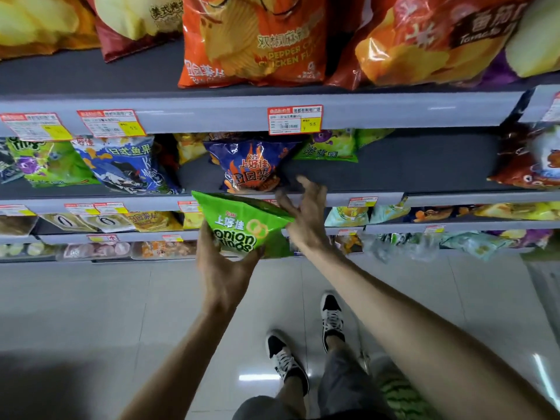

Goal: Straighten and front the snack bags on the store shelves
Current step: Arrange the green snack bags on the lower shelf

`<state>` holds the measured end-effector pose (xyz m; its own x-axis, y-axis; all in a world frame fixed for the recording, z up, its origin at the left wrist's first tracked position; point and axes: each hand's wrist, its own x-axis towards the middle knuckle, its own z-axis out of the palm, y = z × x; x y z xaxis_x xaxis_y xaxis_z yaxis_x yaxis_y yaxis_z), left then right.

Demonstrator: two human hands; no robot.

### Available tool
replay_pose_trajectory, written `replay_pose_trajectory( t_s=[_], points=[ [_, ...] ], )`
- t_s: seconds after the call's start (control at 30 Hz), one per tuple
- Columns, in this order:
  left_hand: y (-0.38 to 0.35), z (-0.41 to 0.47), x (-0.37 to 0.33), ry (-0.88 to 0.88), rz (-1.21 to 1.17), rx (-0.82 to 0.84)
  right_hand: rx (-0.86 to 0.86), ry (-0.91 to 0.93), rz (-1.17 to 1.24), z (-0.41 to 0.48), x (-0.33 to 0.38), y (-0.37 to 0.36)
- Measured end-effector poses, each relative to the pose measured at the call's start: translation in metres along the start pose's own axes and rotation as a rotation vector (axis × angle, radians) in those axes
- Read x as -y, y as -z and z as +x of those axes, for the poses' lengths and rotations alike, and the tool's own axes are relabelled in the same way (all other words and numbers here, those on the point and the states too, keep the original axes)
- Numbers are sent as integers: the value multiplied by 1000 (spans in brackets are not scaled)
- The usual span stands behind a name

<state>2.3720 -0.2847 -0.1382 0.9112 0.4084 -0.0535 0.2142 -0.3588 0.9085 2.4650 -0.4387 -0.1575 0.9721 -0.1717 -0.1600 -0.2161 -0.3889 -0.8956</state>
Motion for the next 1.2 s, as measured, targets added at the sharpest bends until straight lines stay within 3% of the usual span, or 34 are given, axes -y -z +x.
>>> replay_pose_trajectory(
  t_s=[0.17, 0.27, 0.47, 0.67, 0.9, 1.2],
  points=[
    [-60, -14, -39, -62, 51, 155, -249, -57, 265, -53, -37, 64],
    [-99, -15, -66, -103, 121, 213, -276, -11, 255, -73, -52, 88],
    [-152, 9, -122, -109, 65, 206, -222, 74, 101, -21, -45, 122],
    [-176, 35, -121, -52, -45, 292, -33, 60, 61, 49, -27, 146],
    [-184, 32, -127, 90, -115, 447, 17, -83, -13, 79, -46, 151],
    [-157, 29, -120, 169, 120, 510, -15, -167, -113, 56, -48, 158]
  ],
)
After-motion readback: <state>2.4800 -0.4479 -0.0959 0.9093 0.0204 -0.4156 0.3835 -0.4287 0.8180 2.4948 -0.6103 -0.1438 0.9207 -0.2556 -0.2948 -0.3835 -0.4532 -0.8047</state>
